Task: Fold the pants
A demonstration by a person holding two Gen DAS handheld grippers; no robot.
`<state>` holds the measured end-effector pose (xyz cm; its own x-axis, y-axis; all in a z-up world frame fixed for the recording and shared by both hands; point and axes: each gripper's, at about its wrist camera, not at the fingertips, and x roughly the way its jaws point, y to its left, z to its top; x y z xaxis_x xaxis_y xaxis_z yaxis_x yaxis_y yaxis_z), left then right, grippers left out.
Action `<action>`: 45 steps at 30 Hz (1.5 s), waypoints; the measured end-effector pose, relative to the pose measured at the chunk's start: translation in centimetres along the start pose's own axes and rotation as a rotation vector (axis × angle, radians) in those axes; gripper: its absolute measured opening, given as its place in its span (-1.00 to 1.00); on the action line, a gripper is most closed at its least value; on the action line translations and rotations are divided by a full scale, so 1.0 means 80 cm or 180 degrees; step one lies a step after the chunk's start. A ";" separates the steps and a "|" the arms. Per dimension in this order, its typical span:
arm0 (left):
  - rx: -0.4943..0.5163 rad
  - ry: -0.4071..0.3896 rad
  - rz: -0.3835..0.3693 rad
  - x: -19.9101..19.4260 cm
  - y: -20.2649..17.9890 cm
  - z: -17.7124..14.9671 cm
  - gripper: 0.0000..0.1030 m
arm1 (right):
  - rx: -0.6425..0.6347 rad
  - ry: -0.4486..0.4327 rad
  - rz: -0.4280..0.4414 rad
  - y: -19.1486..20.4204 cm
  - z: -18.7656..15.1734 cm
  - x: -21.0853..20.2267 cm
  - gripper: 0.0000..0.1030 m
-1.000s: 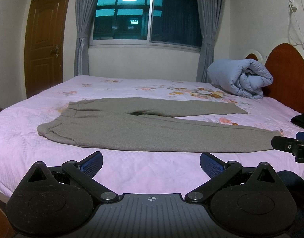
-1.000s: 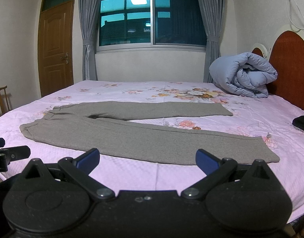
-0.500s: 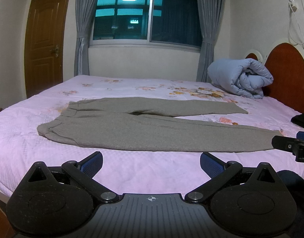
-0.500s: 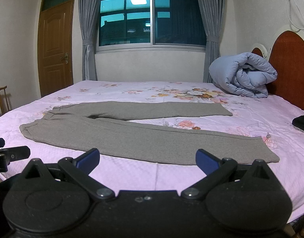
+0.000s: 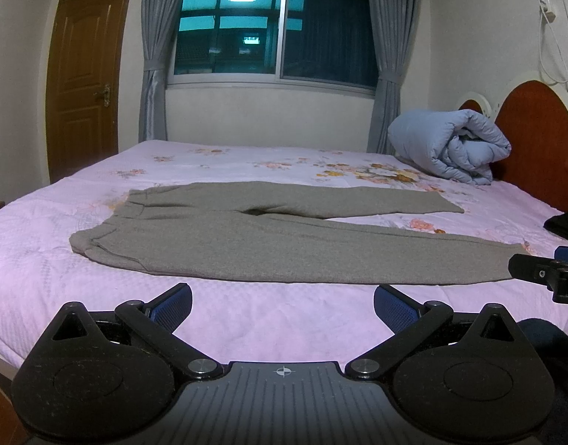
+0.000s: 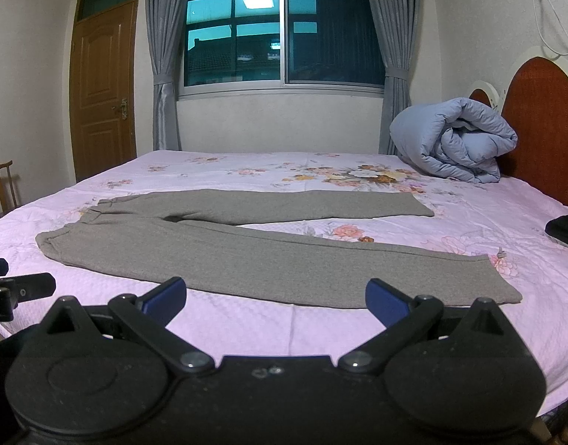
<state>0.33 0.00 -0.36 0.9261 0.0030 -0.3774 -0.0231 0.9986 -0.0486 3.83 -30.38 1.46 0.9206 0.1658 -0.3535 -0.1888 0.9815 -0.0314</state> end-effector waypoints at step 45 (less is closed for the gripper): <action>-0.0519 0.0219 0.0650 0.130 0.173 0.108 1.00 | 0.0104 -0.0135 0.0165 -0.036 0.118 0.104 0.89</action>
<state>12.90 14.29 3.02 0.8683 0.1943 -0.4564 -0.2723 0.9558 -0.1112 15.24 -30.91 7.40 0.9237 0.2197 -0.3138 -0.2260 0.9740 0.0167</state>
